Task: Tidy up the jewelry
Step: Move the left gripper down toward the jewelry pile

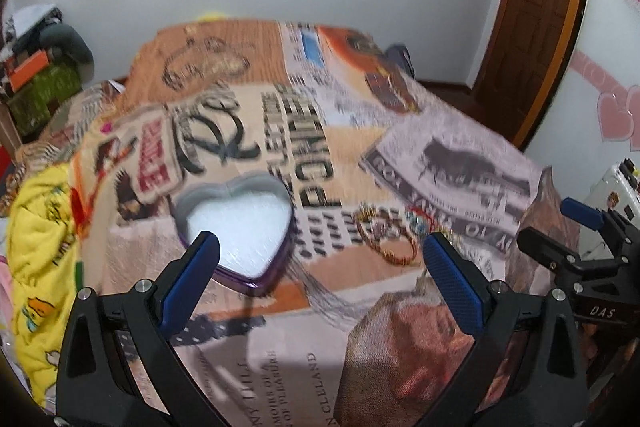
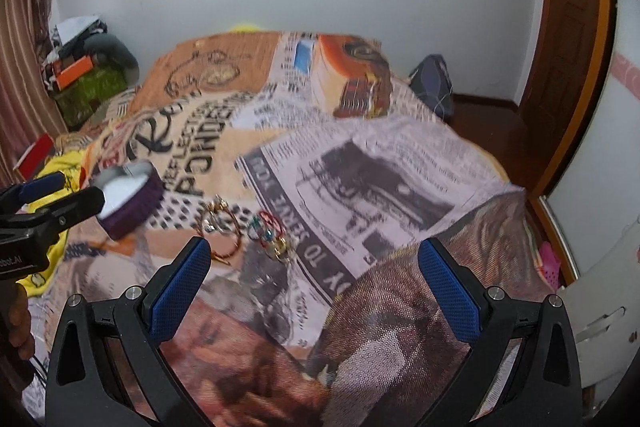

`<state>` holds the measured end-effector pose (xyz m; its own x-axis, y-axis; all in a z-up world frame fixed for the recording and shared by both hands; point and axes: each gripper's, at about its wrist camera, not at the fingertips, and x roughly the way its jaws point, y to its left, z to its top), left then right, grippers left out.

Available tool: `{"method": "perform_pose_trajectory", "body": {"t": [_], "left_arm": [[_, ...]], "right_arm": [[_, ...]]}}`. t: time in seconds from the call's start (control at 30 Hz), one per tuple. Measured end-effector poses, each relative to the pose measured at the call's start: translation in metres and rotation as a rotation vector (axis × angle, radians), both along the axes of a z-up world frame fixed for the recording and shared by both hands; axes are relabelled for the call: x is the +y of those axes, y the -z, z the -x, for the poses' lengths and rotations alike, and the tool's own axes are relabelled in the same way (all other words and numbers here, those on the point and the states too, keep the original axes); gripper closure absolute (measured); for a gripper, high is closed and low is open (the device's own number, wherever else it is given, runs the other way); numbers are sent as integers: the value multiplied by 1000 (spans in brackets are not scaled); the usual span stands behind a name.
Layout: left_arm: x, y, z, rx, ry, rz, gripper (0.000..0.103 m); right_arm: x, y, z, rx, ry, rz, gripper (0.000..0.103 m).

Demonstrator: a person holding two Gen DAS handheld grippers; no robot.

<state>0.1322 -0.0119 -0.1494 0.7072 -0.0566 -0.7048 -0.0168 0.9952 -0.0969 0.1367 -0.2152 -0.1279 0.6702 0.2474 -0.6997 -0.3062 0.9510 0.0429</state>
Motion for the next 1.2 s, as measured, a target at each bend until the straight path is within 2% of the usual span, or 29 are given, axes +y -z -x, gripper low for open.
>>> {"method": "perform_pose_trajectory", "body": {"t": [0.07,0.13,0.23,0.37,0.63,0.73,0.87,1.2], "left_arm": [[-4,10,-3,24,23,9,3],[-9,19,-7,46,51,9,16],[-17,31,-16,88,91,25,30],[-24,41,-28,120,130,64,45],[-29,55,-60,163,148,133,80],[-29,54,-67,162,162,165,84],[-36,52,-72,145,184,145,85],[-38,71,-86,209,172,142,93]], "right_arm": [[0,6,-3,9,-10,-3,4],[1,10,-7,26,-35,-9,11],[3,17,-13,49,-66,-15,23],[8,24,-22,72,-109,-39,38],[12,36,-35,116,-155,-78,51],[10,37,-38,124,-159,-95,53],[9,39,-42,132,-162,-105,53],[12,44,-44,150,-186,-110,53]]}}
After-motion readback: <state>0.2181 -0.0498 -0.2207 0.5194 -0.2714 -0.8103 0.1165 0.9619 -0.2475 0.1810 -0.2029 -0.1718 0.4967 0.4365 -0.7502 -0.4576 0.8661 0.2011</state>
